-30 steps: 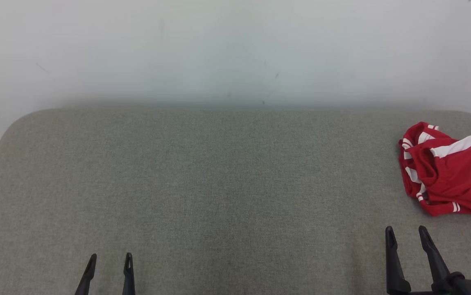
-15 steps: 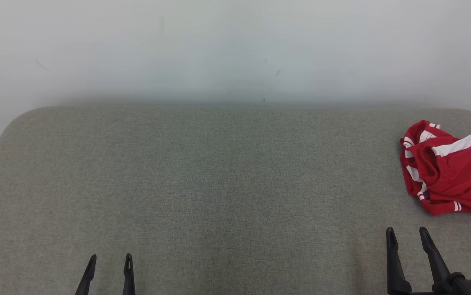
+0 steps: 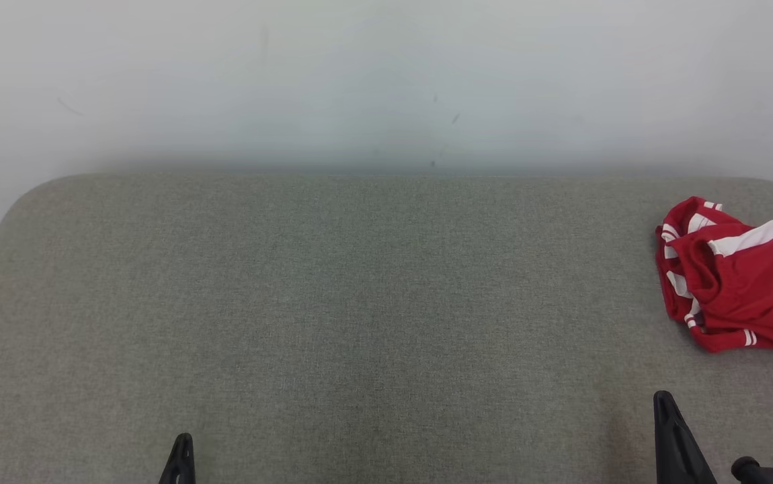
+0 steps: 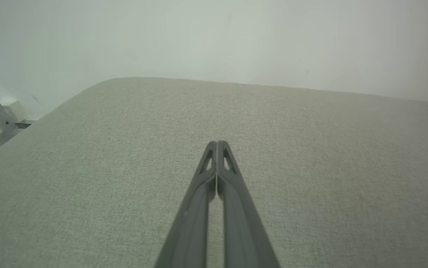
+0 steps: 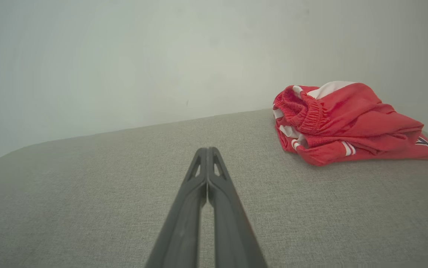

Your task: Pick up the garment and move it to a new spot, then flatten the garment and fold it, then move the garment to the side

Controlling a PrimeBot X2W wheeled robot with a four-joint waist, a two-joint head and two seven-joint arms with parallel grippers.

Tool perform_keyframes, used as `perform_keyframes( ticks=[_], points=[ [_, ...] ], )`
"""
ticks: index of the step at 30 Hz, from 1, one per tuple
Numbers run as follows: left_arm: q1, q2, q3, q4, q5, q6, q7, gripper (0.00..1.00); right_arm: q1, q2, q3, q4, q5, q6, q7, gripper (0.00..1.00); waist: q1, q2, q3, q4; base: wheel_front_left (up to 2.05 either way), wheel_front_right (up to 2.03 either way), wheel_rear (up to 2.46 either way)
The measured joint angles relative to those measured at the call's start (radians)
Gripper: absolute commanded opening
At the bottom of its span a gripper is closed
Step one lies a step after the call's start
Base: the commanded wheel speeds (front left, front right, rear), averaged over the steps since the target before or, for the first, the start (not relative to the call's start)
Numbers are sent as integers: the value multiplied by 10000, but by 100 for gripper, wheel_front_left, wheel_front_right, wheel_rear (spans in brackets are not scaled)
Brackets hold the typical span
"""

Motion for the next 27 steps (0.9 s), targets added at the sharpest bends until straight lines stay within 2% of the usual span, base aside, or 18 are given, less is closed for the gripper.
perform_keyframes(
  ticks=[10, 27],
  points=[
    [0, 77, -8, -182, -2337, -90, 491, 0, 186, -73, 46, -290, 2261, 0, 286, 0, 0, 0, -5, -38, 0, 0, 0],
    [0, 221, -21, -479, -5221, -186, 1093, 0, 401, -217, 73, -713, 5070, 0, 721, 0, 0, 0, -10, -92, 0, 0, 0]
  ],
)
